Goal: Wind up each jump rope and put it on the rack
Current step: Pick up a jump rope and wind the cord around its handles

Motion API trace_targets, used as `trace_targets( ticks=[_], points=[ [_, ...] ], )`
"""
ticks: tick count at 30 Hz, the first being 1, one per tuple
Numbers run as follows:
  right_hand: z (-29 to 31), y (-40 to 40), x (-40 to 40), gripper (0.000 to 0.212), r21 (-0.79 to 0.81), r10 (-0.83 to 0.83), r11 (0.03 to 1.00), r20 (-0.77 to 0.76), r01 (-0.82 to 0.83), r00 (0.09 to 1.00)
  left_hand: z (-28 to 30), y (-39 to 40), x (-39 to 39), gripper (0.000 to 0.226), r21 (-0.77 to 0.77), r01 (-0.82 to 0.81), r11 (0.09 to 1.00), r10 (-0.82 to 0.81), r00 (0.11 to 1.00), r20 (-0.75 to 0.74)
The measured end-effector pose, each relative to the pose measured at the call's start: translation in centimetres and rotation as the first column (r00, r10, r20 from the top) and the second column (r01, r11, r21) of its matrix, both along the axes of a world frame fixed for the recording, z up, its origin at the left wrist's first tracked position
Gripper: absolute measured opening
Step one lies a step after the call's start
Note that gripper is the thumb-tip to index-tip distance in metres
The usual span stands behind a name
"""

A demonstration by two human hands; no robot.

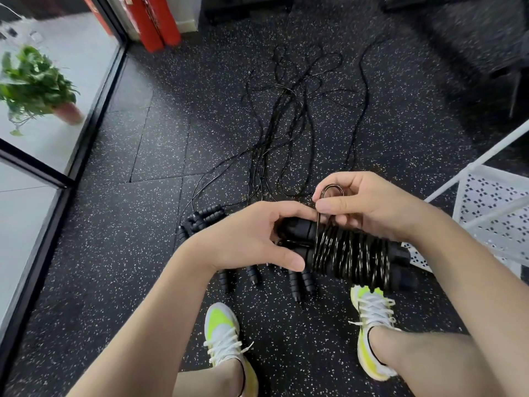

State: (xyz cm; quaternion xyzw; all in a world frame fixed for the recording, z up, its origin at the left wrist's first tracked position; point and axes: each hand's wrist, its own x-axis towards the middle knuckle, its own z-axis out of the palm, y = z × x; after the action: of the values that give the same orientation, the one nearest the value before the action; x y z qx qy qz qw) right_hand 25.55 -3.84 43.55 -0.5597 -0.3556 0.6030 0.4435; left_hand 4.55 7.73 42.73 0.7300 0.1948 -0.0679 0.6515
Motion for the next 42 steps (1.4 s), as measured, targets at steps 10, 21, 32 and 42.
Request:
trace_targets(
  ticks=[10,21,32,42],
  points=[
    [-1.9,0.3,-0.9,0.013,0.011,-0.222,0.973,-0.22,0.23,0.95,-0.4,0.2,0.4,0.089,-0.434,-0.146,0.889,0.246,0.952,0.183],
    [-1.0,0.5,-2.1,0.024,0.175,-0.215,0.924,-0.496,0.339,0.841,-0.3,0.7,1.1,0.077,-0.656,-0.257,0.71,0.52,0.819,0.242],
    [-0.4,0.5,-1.8,0.028,0.183,-0.235,0.931,-0.364,0.317,0.901,-0.6,1.1,0.9,0.067,-0.759,-0.281,0.587,0.603,0.777,0.178],
    [-1.0,0.5,-1.8,0.054,0.241,-0.294,0.916,-0.139,0.321,0.946,-0.1,-0.5,2.0,0.062,-0.855,-0.217,0.472,0.641,0.75,0.163]
  ],
)
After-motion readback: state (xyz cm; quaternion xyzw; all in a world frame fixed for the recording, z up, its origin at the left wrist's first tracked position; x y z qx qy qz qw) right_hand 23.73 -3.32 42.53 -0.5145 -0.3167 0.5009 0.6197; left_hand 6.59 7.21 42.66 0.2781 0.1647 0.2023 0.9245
